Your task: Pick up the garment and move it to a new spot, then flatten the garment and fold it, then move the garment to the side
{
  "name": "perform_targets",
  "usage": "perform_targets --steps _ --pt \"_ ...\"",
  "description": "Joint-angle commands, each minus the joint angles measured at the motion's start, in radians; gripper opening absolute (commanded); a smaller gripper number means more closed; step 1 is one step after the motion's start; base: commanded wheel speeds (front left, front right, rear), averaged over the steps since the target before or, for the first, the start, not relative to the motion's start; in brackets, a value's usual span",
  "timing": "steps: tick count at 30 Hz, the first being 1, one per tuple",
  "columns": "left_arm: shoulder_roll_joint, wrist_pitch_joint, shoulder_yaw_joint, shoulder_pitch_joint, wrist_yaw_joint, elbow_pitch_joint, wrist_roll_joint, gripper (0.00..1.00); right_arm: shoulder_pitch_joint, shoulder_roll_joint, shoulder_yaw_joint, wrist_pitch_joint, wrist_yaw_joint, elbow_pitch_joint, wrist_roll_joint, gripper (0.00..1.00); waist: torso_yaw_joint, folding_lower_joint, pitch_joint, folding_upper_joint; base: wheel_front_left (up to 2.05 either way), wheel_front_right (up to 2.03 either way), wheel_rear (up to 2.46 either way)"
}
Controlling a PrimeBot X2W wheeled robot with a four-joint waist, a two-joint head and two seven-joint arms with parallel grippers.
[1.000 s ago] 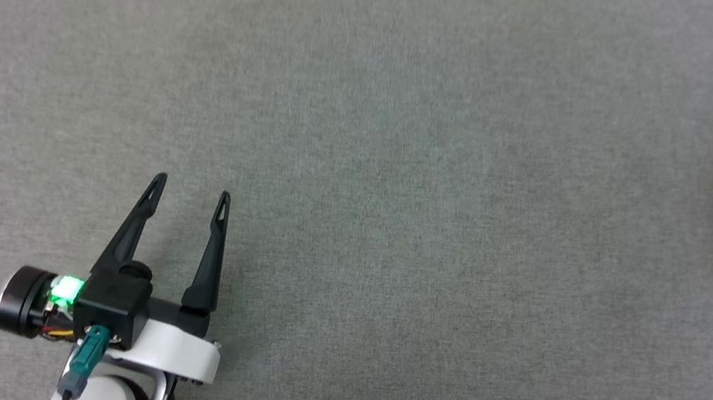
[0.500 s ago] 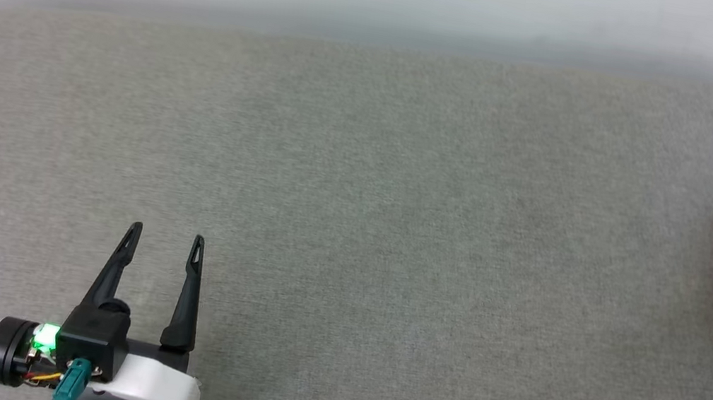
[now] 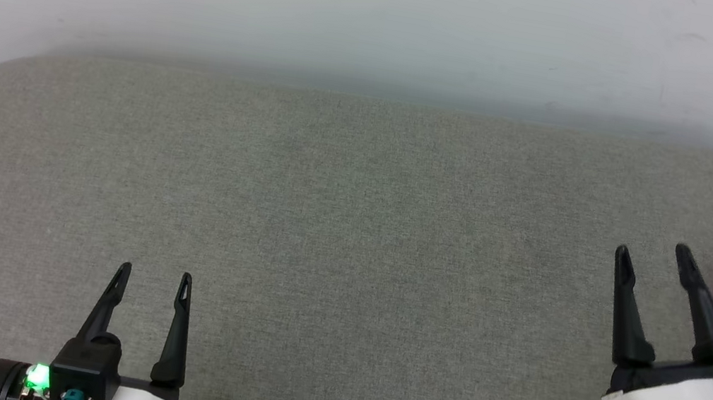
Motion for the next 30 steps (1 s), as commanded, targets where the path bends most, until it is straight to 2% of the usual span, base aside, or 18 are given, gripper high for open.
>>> perform_targets --steps 1,11,30 --pt "-0.002 -0.002 0.005 0.014 -0.001 0.002 0.000 1.00 0.037 0.019 -0.007 -0.002 -0.002 -0.005 0.011 1.00 0.001 0.0002 -0.014 0.0000 0.00 0.00 0.00" --pt "-0.009 -0.003 0.014 0.050 -0.021 0.007 -0.009 1.00 0.181 0.094 -0.023 -0.002 -0.001 -0.034 0.012 1.00 -0.001 0.0002 -0.049 0.0000 0.00 0.00 0.00" --pt "-0.020 -0.003 0.034 0.084 -0.060 0.004 -0.020 1.00 0.298 0.130 -0.037 -0.002 -0.001 -0.085 0.019 1.00 0.012 0.0002 -0.072 0.0000 0.00 0.00 0.00"
